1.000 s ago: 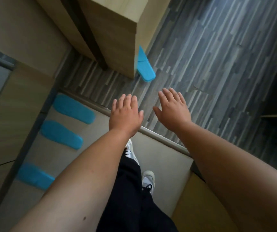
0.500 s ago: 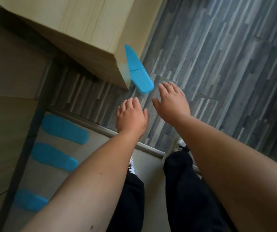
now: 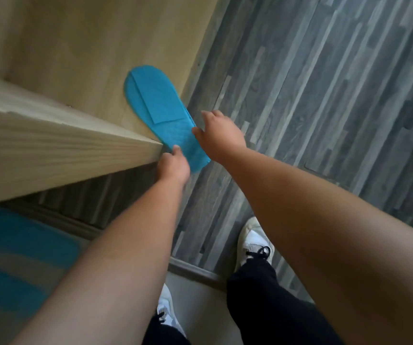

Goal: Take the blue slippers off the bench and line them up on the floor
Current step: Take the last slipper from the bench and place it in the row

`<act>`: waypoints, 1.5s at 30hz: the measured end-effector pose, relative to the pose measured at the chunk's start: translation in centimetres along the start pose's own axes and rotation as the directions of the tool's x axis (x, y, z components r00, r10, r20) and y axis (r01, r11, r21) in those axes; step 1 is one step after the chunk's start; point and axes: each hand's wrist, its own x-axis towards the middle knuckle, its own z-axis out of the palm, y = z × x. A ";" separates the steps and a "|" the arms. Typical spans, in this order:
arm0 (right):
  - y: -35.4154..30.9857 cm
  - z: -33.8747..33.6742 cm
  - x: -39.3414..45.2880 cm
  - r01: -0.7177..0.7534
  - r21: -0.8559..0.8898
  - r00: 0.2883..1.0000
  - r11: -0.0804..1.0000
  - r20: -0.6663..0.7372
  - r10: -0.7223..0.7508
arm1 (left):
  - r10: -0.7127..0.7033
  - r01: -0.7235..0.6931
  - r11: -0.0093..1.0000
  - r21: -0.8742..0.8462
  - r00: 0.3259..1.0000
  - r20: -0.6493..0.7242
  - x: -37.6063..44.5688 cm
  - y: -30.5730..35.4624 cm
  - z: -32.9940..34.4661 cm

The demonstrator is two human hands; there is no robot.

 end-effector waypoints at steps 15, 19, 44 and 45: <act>1.4 1.7 5.1 -0.125 0.274 0.990 0.954 0.097 0.102 | 0.122 -0.183 0.942 -0.282 0.968 -0.219 3.1 -1.2 1.9; 5.0 0.6 1.8 -0.282 0.397 0.958 0.873 0.165 0.235 | 0.149 -0.199 0.929 -0.312 0.973 -0.179 1.4 -0.2 2.3; -2.8 -10.3 -28.4 -0.452 0.592 0.856 0.668 0.076 0.512 | 0.418 -0.417 0.908 -0.042 0.894 0.162 -22.1 -6.8 -10.5; -3.3 -9.8 -28.8 -0.448 0.588 0.861 0.673 0.082 0.502 | 0.410 -0.408 0.912 -0.047 0.899 0.155 -22.1 -7.7 -10.9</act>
